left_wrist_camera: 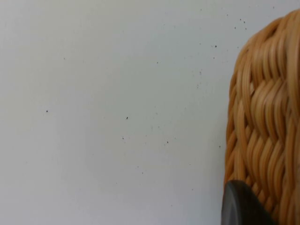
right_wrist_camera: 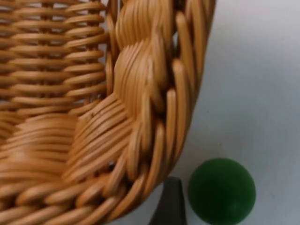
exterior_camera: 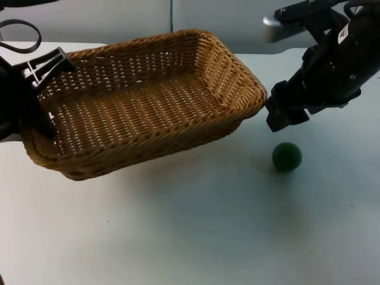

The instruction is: Pick up the basket with the left hand and place the ball into the basket with the right hand.

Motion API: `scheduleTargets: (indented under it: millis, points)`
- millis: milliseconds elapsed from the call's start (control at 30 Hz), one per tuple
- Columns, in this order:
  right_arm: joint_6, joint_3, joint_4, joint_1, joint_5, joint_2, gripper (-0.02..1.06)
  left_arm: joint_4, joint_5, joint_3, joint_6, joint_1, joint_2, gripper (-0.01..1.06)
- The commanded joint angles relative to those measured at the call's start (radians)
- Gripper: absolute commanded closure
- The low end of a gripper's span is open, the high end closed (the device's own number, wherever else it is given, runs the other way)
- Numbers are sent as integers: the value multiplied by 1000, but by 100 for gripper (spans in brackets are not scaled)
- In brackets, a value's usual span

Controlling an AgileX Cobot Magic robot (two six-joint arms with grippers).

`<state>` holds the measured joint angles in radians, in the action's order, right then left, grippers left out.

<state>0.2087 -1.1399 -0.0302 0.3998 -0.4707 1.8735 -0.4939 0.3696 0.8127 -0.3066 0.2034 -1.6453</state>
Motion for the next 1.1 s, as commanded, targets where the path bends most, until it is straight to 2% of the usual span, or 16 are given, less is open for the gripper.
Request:
scheduleTargets:
  millis: [0,567,1067]
  points:
    - [-11,-8,6,8,34,15,36,-19,-27,-1,-3,1,14,105]
    - [-22,-8,0,8,84,129,36,-19,-27,-1,-3,1,14,105]
    - [-27,-8,0,8,107,145,37,-19,-27,-1,-3,1,14,105]
